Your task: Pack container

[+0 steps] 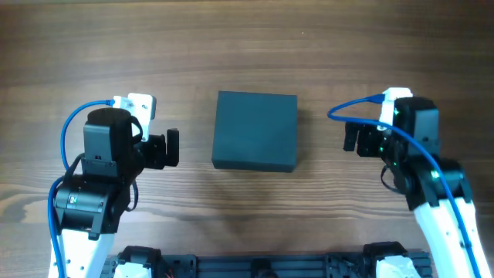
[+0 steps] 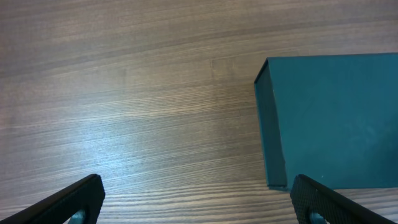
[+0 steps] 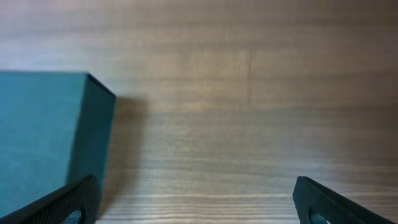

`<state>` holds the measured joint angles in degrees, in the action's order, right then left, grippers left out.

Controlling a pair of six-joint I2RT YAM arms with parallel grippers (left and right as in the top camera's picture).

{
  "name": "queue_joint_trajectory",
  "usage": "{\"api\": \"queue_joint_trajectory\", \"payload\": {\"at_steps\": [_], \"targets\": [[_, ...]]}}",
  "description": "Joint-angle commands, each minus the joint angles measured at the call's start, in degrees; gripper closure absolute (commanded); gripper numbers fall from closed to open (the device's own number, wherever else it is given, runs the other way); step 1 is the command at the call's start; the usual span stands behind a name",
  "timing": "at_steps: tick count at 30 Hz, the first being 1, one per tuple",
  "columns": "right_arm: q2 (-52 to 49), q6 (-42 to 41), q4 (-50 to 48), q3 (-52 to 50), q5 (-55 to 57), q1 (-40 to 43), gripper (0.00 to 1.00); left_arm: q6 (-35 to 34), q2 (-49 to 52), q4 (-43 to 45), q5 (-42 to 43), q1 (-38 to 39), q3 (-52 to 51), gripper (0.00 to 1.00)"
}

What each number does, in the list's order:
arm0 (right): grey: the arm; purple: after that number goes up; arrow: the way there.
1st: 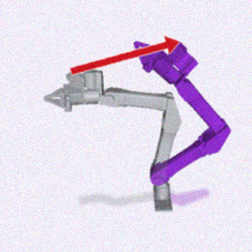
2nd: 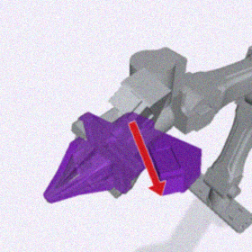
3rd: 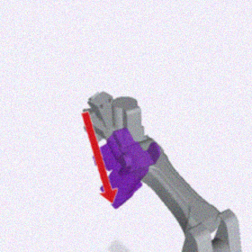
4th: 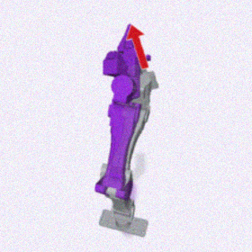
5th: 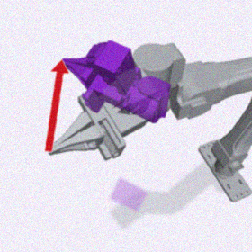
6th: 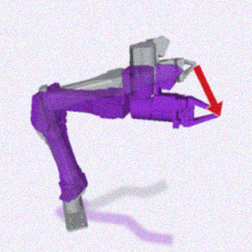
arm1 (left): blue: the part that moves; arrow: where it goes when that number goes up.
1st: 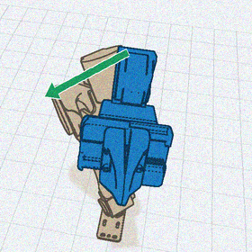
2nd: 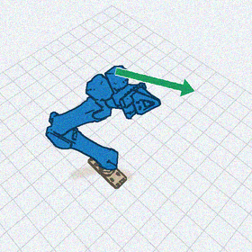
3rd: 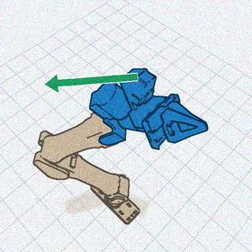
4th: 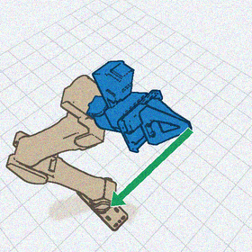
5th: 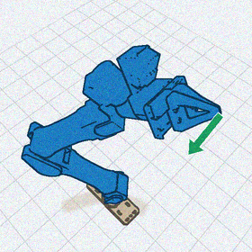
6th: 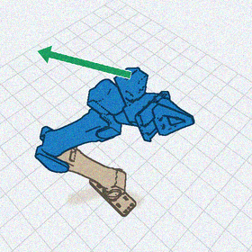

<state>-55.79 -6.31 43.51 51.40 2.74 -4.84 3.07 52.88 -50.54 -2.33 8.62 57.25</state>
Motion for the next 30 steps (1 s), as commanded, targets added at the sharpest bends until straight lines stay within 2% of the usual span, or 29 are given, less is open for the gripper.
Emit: {"api": "queue_joint_trajectory", "payload": {"at_steps": [1,5,11,14,19,22,28,30], "targets": [[8.92,0.33,-2.93,-1.31,1.92,0.0,0.0,-0.79,0.07,-0.02,-0.79,0.11,-0.76,0.0],[19.65,0.33,-10.19,-7.98,1.73,-0.79,0.0,-0.79,0.07,-0.02,-0.79,0.11,-0.76,0.0],[35.04,0.15,-27.34,-24.68,0.0,-0.83,0.0,-0.76,0.07,-0.02,-0.76,0.11,-0.76,0.0],[38.86,0.31,-38.58,-31.5,0.13,-1.11,0.0,-0.79,0.07,-0.02,-0.76,0.11,-0.76,0.0],[39.93,0.31,-51.54,-39.1,1.66,-1.16,0.0,-0.79,0.07,-0.02,-0.76,0.11,-0.76,0.0],[40.79,0.22,-54.58,-43.43,1.95,-1.16,0.0,-0.76,0.07,-0.02,-0.76,0.11,-0.76,0.0],[50.1,0.13,-54.88,-50.69,-0.96,-1.16,0.0,-0.76,0.07,-0.02,-0.79,0.11,-0.76,0.0],[53.24,0.0,-50.88,-51.12,-1.95,-1.14,0.0,-0.79,0.07,-0.02,-0.76,0.11,-0.76,0.0]]}}
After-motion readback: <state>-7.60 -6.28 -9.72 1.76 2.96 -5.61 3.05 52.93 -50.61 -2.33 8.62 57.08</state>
